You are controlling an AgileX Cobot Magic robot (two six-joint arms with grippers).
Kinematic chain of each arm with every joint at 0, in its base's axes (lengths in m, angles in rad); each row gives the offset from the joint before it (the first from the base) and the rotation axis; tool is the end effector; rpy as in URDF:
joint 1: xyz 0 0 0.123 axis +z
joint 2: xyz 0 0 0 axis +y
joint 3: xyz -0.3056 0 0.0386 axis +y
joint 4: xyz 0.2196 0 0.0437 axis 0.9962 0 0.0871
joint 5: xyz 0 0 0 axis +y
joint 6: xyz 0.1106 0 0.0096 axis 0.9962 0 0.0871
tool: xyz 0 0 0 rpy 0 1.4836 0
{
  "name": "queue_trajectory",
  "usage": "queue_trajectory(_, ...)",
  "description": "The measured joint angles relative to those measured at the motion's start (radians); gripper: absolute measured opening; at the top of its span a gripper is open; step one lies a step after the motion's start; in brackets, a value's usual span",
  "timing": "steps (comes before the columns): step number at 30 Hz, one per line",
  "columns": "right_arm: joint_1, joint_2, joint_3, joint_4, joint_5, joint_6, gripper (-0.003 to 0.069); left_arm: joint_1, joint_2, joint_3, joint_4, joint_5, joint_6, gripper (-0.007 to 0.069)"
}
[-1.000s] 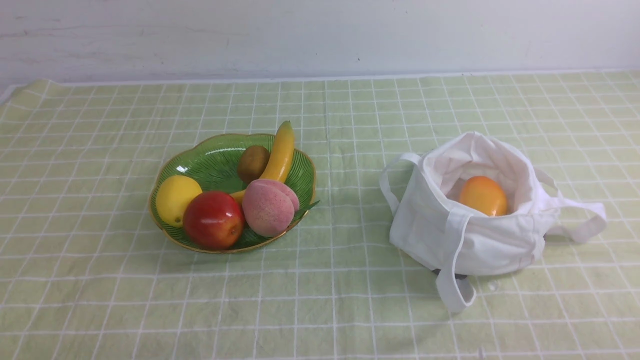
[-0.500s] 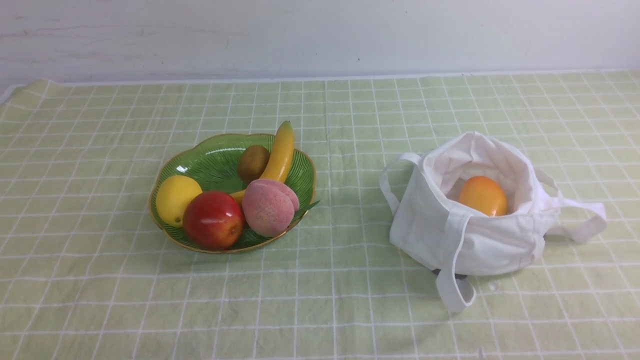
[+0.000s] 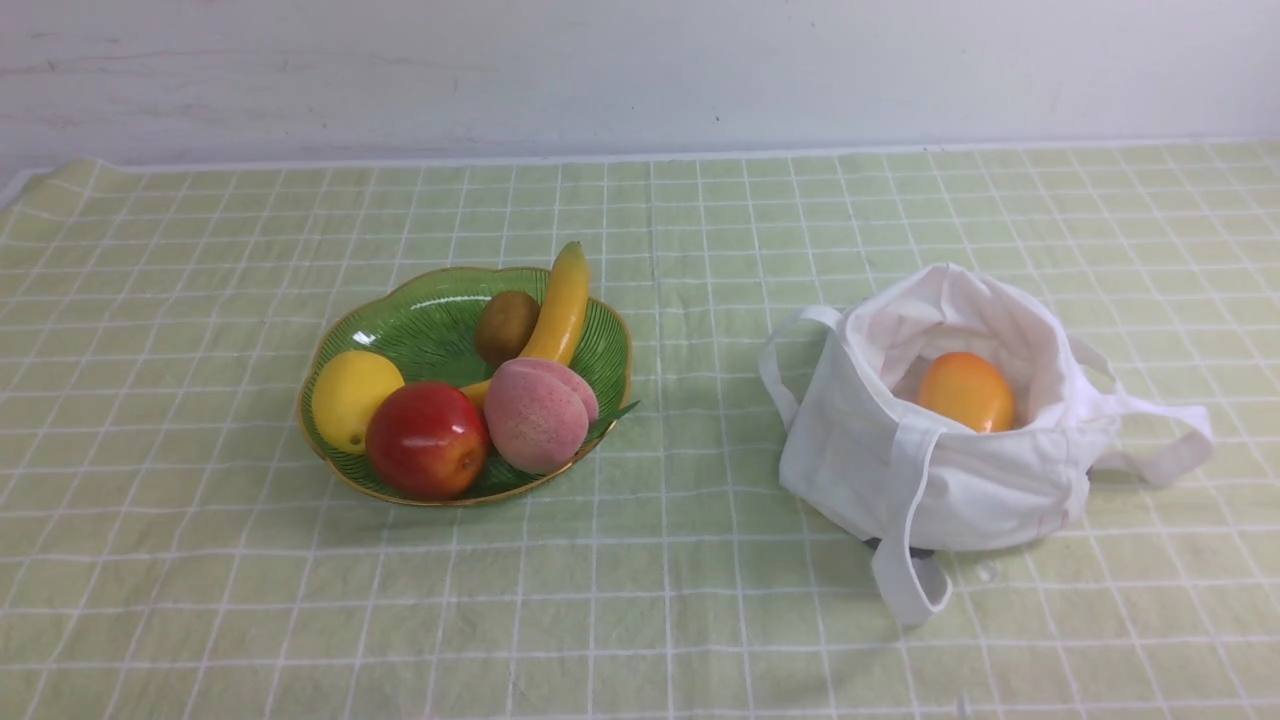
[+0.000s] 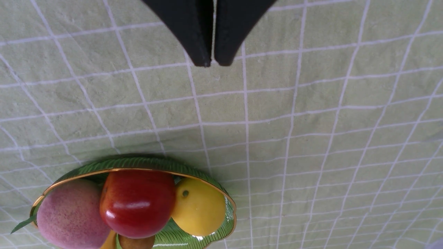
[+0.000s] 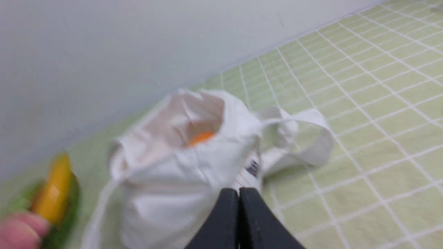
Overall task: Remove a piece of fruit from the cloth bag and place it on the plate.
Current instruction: Use the right arm to grab a mango from the bag
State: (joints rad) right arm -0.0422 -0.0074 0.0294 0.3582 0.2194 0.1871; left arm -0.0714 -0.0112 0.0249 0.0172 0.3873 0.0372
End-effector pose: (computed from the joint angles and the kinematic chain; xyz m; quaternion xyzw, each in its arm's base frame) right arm 0.0246 0.0075 0.1826 0.1916 0.7302 0.1885 0.6281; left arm 0.0197 -0.0007 0.1645 0.0484 0.8074 -0.0027 0.5879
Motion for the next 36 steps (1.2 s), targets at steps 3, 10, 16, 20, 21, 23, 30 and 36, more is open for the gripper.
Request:
queue_trajectory(3, 0.000, 0.000, 0.000, 0.188, -0.122, 0.035, -0.0012, 0.000, 0.000, 0.000, 0.000, 0.000, 0.000, -0.0008)
queue_trajectory(10, 0.000, 0.000, 0.000, 0.306, -0.165, 0.037, -0.0012, 0.000, 0.000, 0.000, 0.000, 0.000, 0.000, -0.0008)
queue_trajectory(16, 0.000, 0.000, 0.000, 0.338, -0.219, 0.044, -0.0012, 0.000, 0.000, 0.000, 0.000, 0.000, 0.000, -0.0008)
queue_trajectory(20, 0.000, 0.000, -0.031, 0.350, -0.252, 0.044, -0.0012, 0.000, 0.000, 0.000, 0.000, 0.000, 0.000, -0.0008)
queue_trajectory(21, 0.000, 0.000, -0.070, 0.341, -0.231, 0.038, -0.0012, 0.000, 0.000, 0.000, 0.000, 0.000, 0.000, -0.0008)
queue_trajectory(23, 0.000, 0.018, -0.171, 0.302, -0.165, 0.009, -0.0012, 0.000, 0.000, 0.000, 0.000, 0.000, 0.000, -0.0008)
queue_trajectory(30, 0.000, 0.434, -0.660, 0.117, 0.341, -0.187, -0.0011, 0.000, 0.000, 0.000, 0.000, 0.000, 0.000, -0.0008)
queue_trajectory(36, 0.000, 0.860, -0.965, 0.079, 0.717, -0.300, -0.0011, 0.000, 0.000, 0.000, 0.000, 0.000, 0.000, -0.0008)
